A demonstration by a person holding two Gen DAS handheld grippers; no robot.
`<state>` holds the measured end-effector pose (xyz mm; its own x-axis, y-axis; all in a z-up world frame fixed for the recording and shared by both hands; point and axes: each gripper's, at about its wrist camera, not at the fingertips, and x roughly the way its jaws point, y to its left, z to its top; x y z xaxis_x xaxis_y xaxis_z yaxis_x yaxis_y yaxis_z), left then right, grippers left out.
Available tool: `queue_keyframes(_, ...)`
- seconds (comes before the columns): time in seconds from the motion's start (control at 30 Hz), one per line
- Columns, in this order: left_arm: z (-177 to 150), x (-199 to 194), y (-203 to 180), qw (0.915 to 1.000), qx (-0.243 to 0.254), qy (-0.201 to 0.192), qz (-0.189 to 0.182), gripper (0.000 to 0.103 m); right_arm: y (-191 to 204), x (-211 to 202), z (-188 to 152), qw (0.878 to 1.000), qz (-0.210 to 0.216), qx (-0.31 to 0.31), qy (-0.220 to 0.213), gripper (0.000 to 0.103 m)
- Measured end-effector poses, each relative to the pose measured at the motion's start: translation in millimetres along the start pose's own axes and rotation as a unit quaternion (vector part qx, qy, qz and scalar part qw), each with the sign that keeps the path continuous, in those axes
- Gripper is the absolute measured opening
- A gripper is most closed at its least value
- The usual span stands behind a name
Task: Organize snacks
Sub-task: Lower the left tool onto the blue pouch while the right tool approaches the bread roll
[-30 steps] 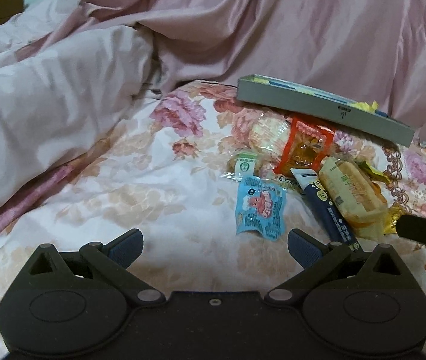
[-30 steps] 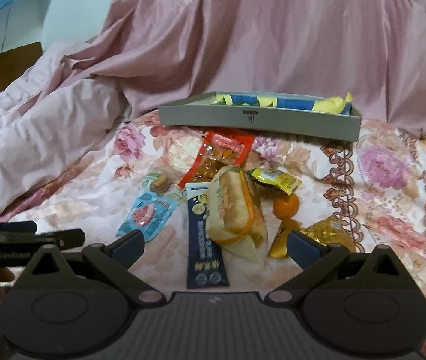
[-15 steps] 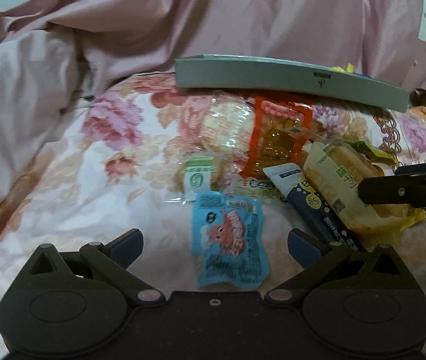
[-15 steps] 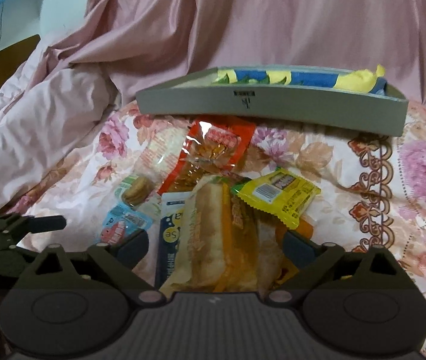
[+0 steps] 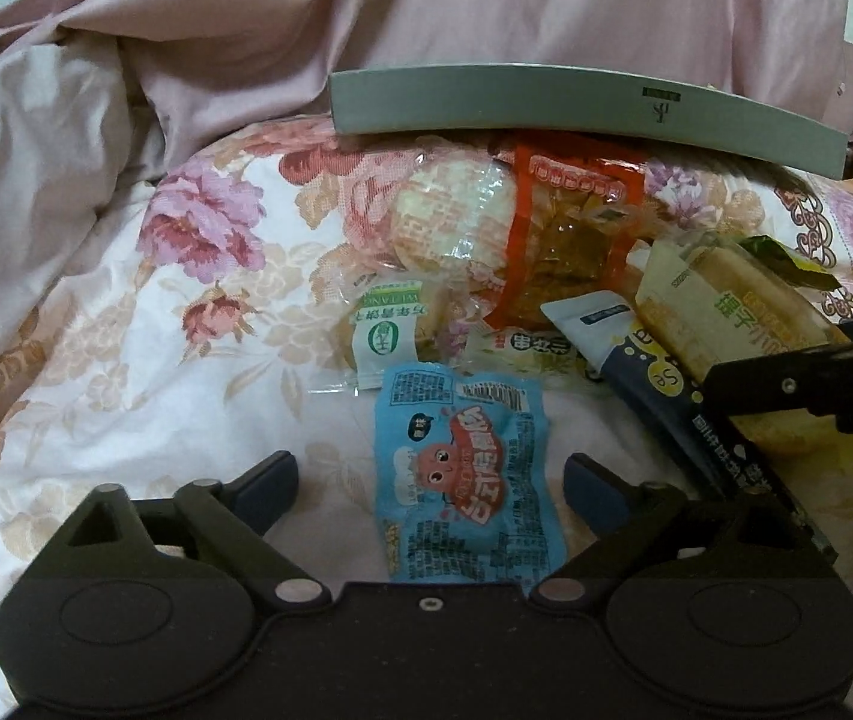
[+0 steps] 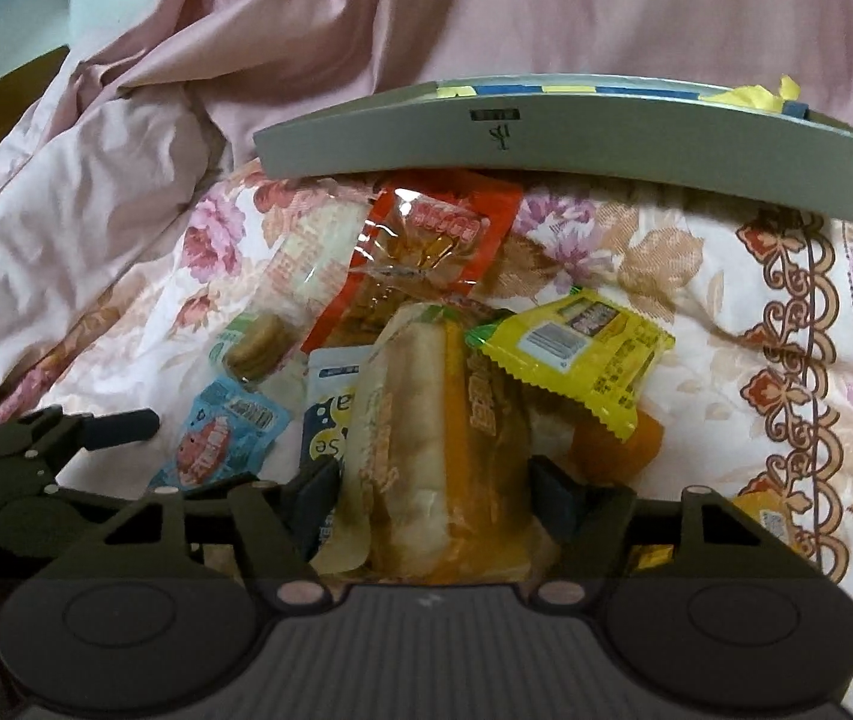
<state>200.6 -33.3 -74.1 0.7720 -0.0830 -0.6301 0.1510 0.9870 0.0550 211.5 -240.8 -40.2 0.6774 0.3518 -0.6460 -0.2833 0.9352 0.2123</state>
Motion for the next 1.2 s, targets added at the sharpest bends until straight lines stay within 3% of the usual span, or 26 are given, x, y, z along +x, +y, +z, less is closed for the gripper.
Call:
queue_keyframes(0.23,-1,-4,-5,0.9997,0.022,-0.008,-0.003,0.073,2,-1,-5,1.000,-0.003,0.007,-0.010,0.067)
queue_keyframes(0.4,0,-7,-4,0.9999,0.007,-0.004,-0.014,0.060,5,-3,-6,1.000,0.005,0.000,-0.014,0.066)
queue_keyframes(0.53,-2,-8,-6,0.9998,0.007,-0.009,-0.013,0.061,12,-3,-7,1.000,0.004,-0.023,-0.013,0.066)
queue_keyframes(0.6,-3,-7,-8,0.9998,0.014,-0.009,-0.014,0.068,14,-3,-7,0.999,0.003,-0.029,-0.014,0.066)
queue_keyframes(0.7,-2,-6,-7,0.9998,0.014,-0.005,-0.013,0.070,12,-1,-6,1.000,0.008,-0.023,-0.008,0.067)
queue_keyframes(1.0,-3,-6,-7,0.9997,0.021,-0.003,-0.015,0.060,16,0,-9,0.999,0.004,-0.035,-0.005,0.062)
queue_keyframes(1.13,-4,-9,-4,0.9996,0.013,-0.008,-0.023,0.058,32,-3,-14,0.995,-0.023,-0.100,-0.015,0.060)
queue_keyframes(1.2,-5,-10,-4,0.9996,0.010,-0.009,-0.023,0.057,47,-4,-20,0.986,-0.044,-0.158,-0.029,0.059)
